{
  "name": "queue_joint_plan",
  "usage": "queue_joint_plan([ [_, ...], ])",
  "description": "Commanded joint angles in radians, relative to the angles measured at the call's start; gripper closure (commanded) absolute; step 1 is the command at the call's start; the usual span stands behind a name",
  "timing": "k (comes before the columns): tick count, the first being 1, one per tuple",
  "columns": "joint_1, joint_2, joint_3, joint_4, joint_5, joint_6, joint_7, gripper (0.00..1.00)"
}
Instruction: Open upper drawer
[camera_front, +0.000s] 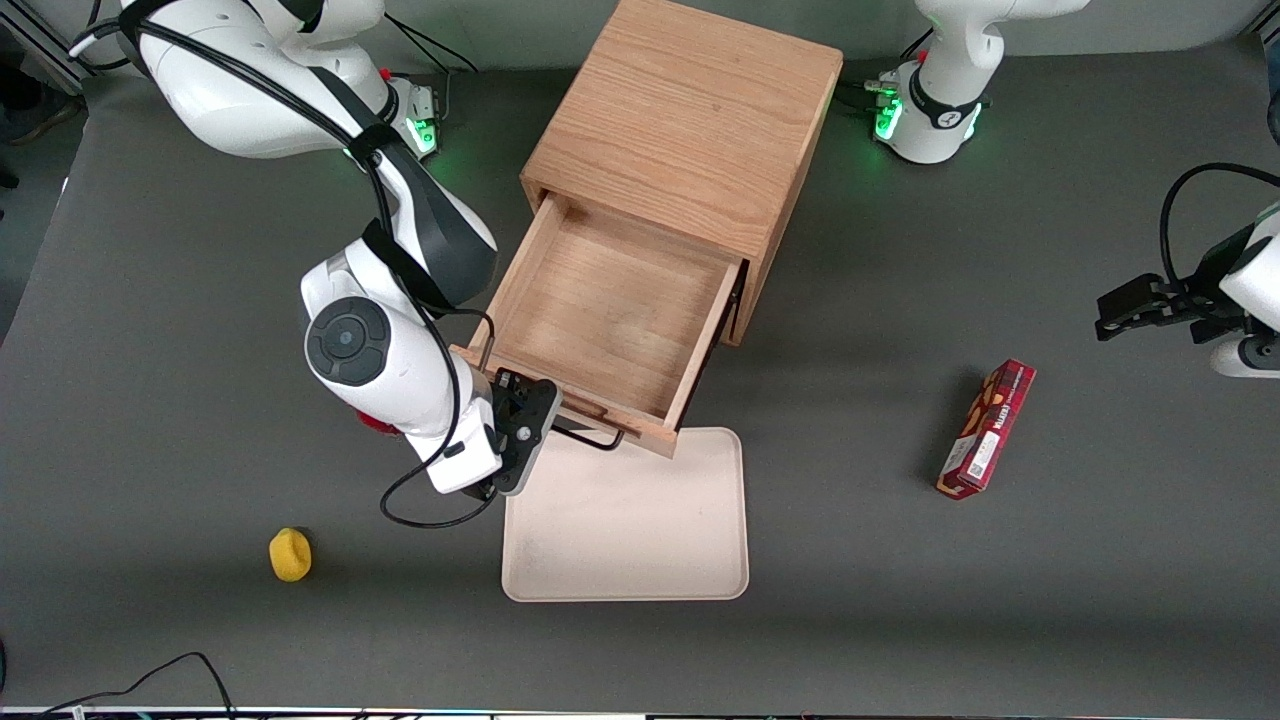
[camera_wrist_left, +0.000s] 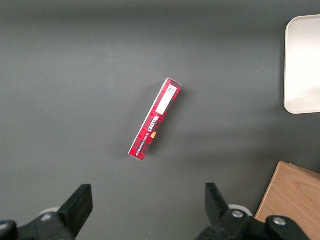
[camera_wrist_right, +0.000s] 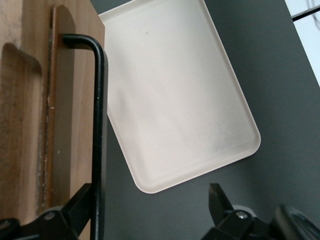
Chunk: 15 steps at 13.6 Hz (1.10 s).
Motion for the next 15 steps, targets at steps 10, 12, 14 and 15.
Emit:
queue_joint_plan([
  [10,-0.085,-0.172,-0.064,0.188,0.231,-0.286,0.225,0.00],
  [12,-0.146,-0.263,-0.075,0.156,0.230,-0.413,0.372,0.00],
  [14,-0.218,-0.428,-0.087,-0.030,0.222,-0.448,0.544,0.00],
  [15,-0.263,-0.506,-0.087,-0.128,0.225,-0.448,0.627,0.00],
])
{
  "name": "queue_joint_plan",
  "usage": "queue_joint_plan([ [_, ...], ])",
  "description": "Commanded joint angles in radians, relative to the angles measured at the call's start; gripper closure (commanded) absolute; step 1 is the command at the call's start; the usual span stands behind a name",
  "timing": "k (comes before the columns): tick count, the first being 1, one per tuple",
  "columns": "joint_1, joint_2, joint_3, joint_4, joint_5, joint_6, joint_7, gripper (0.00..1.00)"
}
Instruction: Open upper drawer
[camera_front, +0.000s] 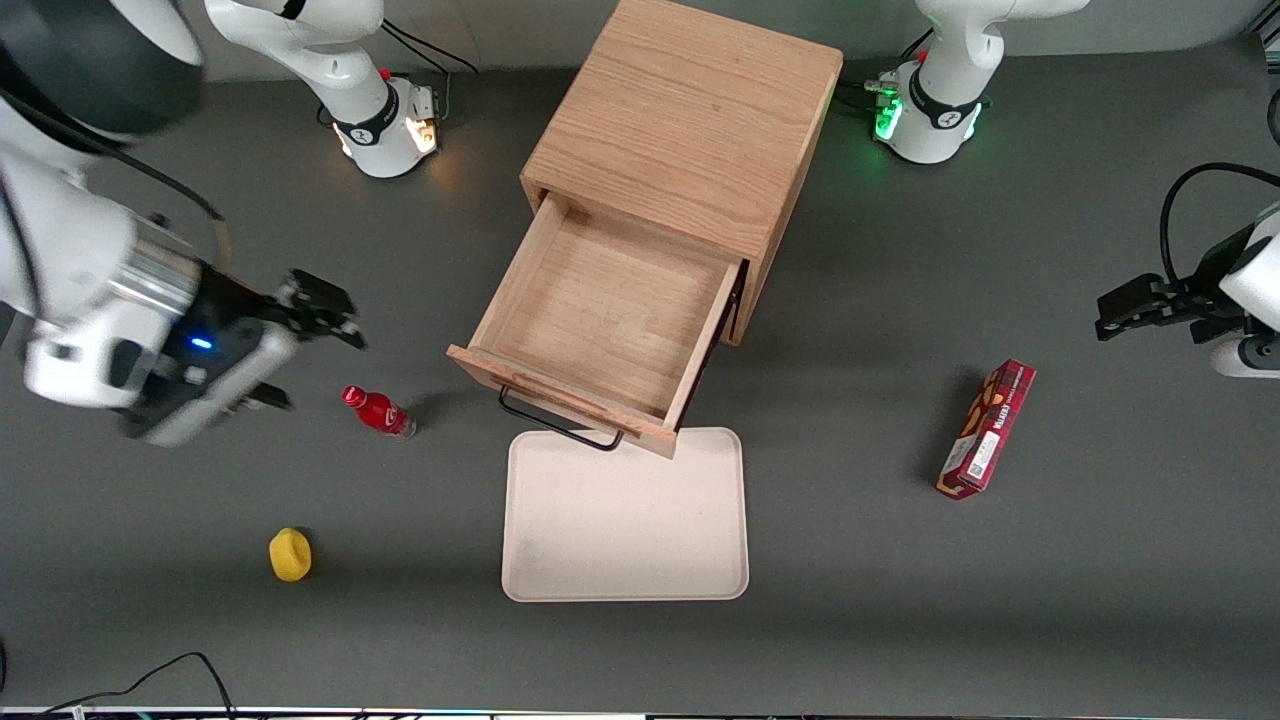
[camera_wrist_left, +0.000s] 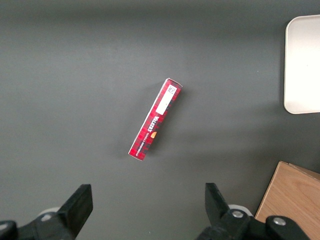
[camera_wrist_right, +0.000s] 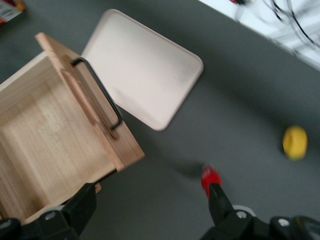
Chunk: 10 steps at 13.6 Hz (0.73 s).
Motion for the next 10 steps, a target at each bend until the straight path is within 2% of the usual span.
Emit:
queue_joint_plan([
  [1,-0.096,-0.242,-0.011,-0.331,0.023,0.021,0.175,0.00],
  [3,-0.145,-0.342,-0.017,-0.439,0.012,0.023,0.179,0.00],
  [5,-0.152,-0.388,-0.039,-0.487,-0.020,0.023,0.260,0.00],
  [6,-0.152,-0.390,-0.040,-0.489,-0.073,0.023,0.300,0.00],
  [7,-0.152,-0.387,-0.040,-0.489,-0.094,0.024,0.307,0.00],
  [10,-0.169,-0.382,-0.057,-0.490,-0.091,0.035,0.308,0.00],
])
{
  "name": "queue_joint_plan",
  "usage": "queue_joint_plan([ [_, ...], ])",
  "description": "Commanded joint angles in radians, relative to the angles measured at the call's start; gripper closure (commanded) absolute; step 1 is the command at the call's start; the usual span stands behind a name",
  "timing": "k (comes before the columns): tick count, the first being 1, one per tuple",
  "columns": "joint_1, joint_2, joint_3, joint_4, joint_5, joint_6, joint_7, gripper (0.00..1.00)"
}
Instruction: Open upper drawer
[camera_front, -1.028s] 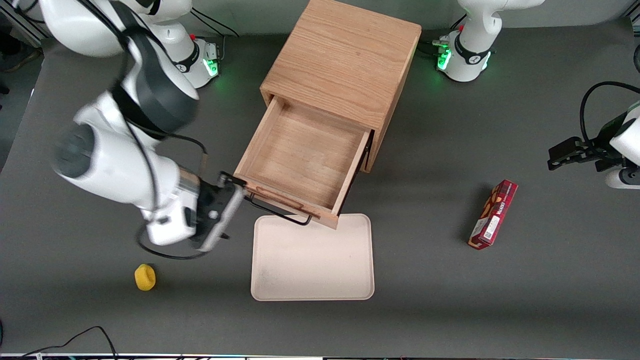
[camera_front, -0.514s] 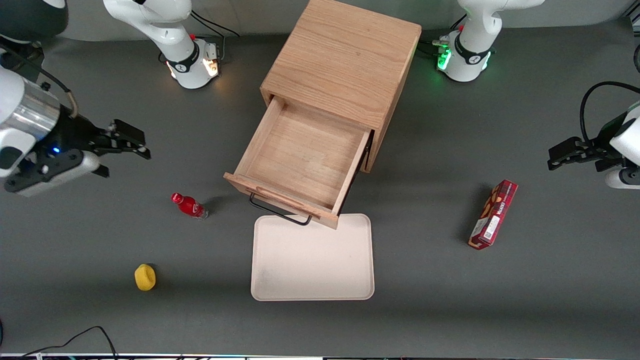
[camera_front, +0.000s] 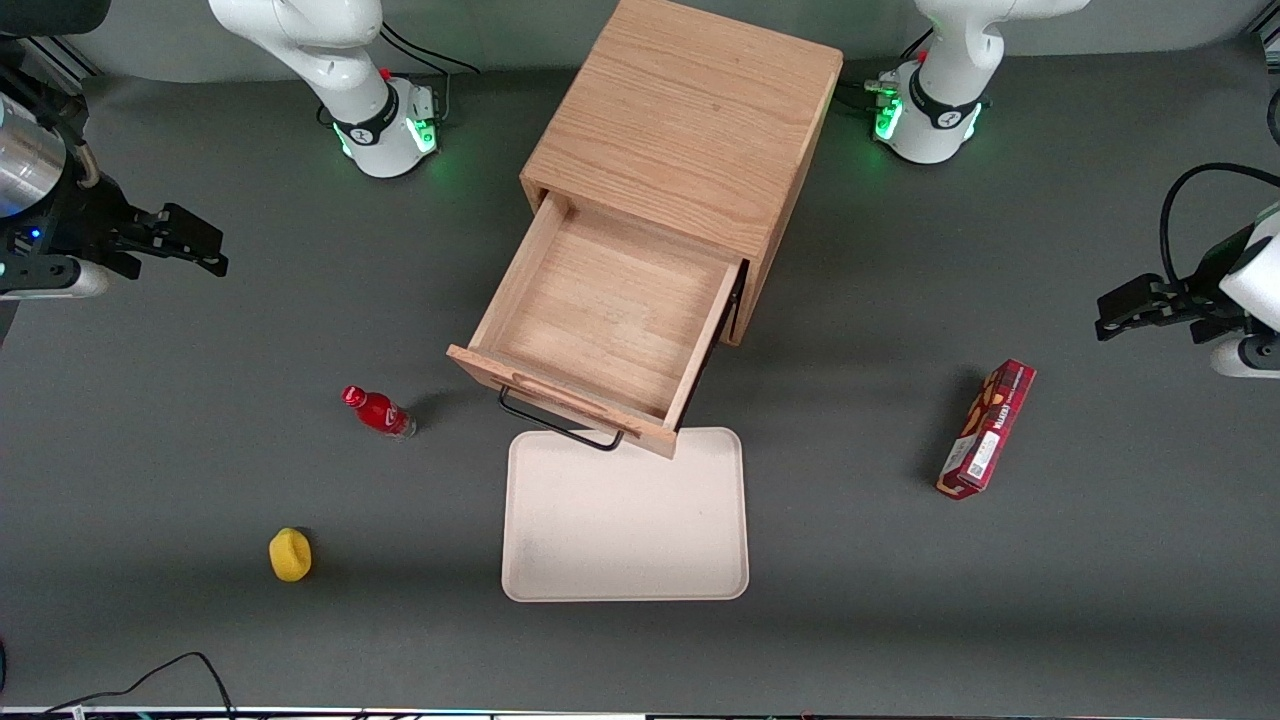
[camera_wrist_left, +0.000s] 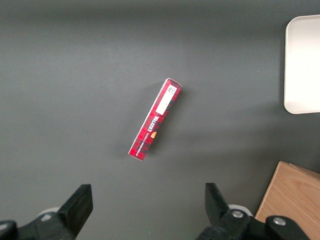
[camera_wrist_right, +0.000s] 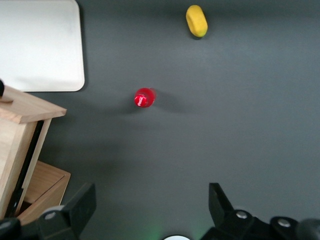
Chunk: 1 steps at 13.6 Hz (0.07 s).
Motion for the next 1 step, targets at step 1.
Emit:
queue_joint_plan([
  [1,-0.010,-0.015,-0.006,-0.024,-0.011,0.020,0.025,0.00],
])
